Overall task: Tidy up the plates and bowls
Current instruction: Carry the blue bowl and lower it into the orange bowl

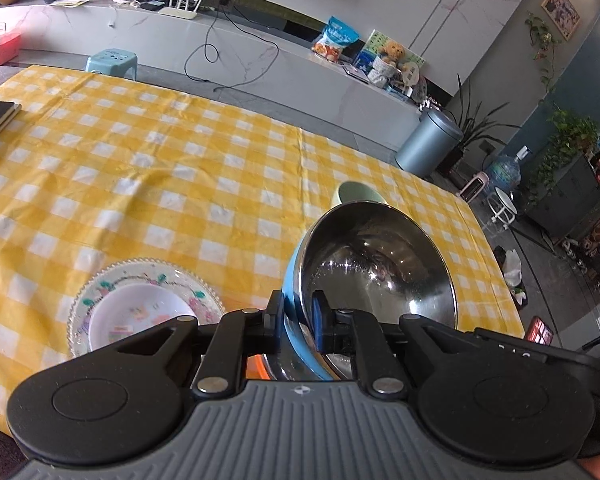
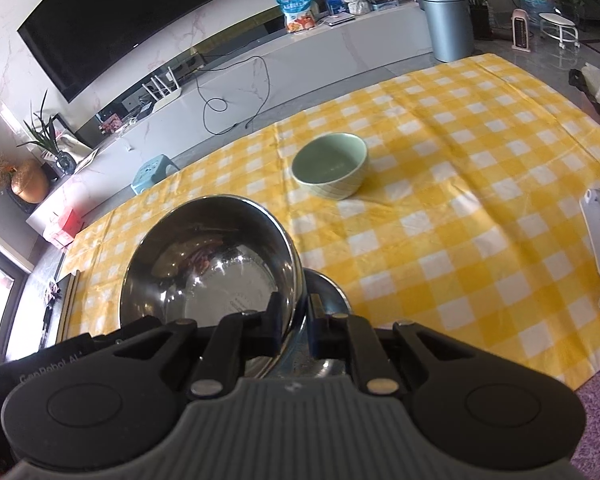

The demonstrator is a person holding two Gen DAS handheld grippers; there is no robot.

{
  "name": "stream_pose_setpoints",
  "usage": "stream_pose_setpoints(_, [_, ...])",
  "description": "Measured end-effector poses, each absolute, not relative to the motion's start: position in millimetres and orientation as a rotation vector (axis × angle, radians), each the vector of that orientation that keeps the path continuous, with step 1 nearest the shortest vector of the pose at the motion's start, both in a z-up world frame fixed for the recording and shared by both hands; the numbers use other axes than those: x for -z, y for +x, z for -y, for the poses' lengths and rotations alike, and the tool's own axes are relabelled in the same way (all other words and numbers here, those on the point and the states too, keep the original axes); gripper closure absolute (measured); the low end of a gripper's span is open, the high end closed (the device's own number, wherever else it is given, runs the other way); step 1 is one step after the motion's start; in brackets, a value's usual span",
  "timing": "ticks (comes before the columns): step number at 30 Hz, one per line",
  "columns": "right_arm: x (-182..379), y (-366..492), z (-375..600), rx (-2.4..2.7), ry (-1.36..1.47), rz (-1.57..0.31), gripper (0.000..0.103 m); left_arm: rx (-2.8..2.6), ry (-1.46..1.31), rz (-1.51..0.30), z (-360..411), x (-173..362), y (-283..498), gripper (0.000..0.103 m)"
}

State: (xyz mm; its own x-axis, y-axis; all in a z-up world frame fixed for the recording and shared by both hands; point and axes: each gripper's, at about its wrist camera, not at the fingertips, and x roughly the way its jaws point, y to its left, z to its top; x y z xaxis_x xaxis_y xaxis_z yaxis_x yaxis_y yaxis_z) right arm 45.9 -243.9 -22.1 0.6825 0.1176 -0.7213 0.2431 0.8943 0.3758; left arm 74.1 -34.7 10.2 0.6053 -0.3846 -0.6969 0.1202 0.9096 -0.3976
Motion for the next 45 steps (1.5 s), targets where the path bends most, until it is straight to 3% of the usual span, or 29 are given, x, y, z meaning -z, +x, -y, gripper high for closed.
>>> stream_pose_setpoints(45, [60.7,56.4,243.3,0.13,0.4,-0.91,0.096,0.306,-0.274,-0.995,46.5,23.6,75.2,0.083])
